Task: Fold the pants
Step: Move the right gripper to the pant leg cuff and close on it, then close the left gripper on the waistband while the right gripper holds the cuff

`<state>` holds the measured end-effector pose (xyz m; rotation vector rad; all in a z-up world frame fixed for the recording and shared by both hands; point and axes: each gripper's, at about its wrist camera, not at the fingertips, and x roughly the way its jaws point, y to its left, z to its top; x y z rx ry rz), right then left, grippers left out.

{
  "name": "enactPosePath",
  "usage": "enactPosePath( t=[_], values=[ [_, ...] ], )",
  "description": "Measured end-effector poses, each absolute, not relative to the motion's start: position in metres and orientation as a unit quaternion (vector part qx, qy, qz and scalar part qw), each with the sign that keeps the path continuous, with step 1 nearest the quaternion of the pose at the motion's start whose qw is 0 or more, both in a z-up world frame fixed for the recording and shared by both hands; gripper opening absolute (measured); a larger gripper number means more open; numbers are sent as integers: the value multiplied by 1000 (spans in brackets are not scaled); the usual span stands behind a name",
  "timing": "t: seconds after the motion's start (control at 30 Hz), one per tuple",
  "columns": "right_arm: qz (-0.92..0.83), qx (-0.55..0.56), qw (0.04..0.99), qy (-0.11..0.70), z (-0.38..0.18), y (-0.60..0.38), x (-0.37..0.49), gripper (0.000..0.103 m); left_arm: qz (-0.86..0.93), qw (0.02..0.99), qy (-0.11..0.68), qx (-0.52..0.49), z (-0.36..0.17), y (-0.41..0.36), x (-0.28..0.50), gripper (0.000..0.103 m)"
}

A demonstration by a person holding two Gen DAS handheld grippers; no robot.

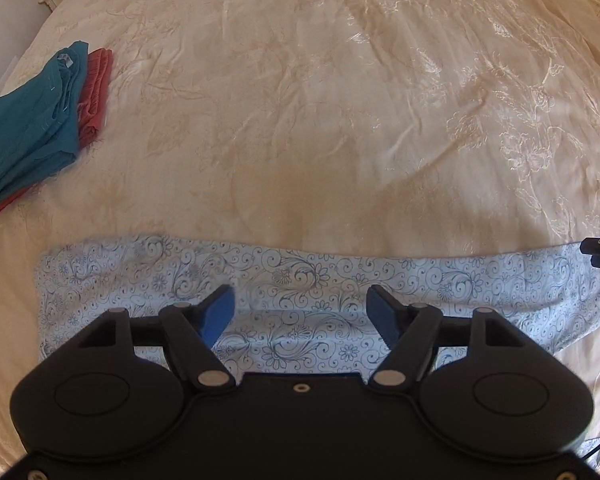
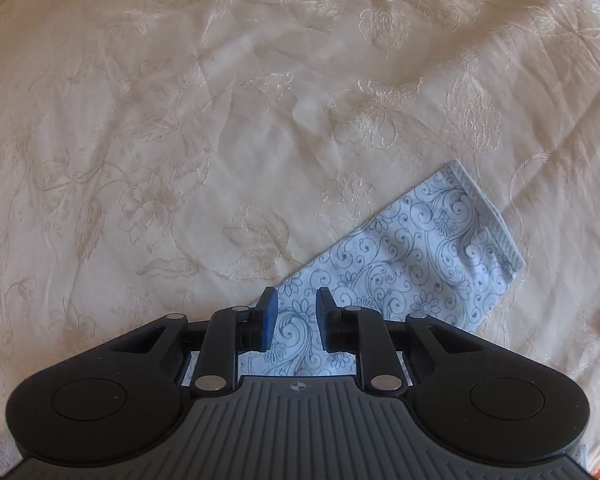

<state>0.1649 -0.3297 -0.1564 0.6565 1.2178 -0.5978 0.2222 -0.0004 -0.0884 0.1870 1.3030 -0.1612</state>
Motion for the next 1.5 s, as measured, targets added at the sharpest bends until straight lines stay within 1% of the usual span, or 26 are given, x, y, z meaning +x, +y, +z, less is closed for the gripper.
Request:
enactPosePath(
  t=[0.07, 0.2, 0.3, 0.5, 0.53, 0.57, 0.6, 0.7, 0.97, 1.13, 1.3, 1.4, 1.5],
  values=[
    [-283, 305, 722, 553, -156, -344, 177, 21, -74, 795, 596, 87, -83, -1, 235, 73],
    [-306, 278, 716, 562, -158, -356, 195, 21, -64, 811, 575, 88, -69, -3, 258, 73],
    [-324, 256, 696, 587, -173, -357, 201, 21, -59, 816, 568, 84, -64, -2, 270, 74],
    [-354, 295, 655, 599, -212, -364, 194, 20, -51, 800, 592, 88, -90, 0, 278, 74],
    [-359, 300, 653, 596, -213, -364, 191, 17, -48, 795, 598, 84, -96, 1, 278, 74],
    [-366, 305, 650, 592, -212, -363, 187, 12, -45, 791, 606, 79, -102, 3, 279, 74],
    [-367, 308, 648, 592, -211, -362, 183, 1, -43, 786, 612, 75, -108, 4, 280, 74],
    [-361, 321, 659, 577, -203, -361, 161, 1, -40, 776, 627, 62, -121, 8, 283, 74],
    [-340, 343, 675, 558, -180, -358, 98, 1, -24, 745, 666, -9, -153, 23, 299, 74],
    [-329, 347, 679, 557, -174, -357, 75, 1, 4, 733, 680, -21, -173, 34, 308, 74],
    [-326, 346, 679, 559, -168, -355, 67, 1, 48, 716, 694, -54, -192, 51, 315, 74],
    [-325, 344, 679, 561, -163, -352, 67, 1, 80, 717, 689, -67, -198, 61, 319, 74],
    [-325, 340, 680, 563, -164, -351, 73, 1, 97, 711, 694, -61, -208, 63, 324, 79]
  ],
)
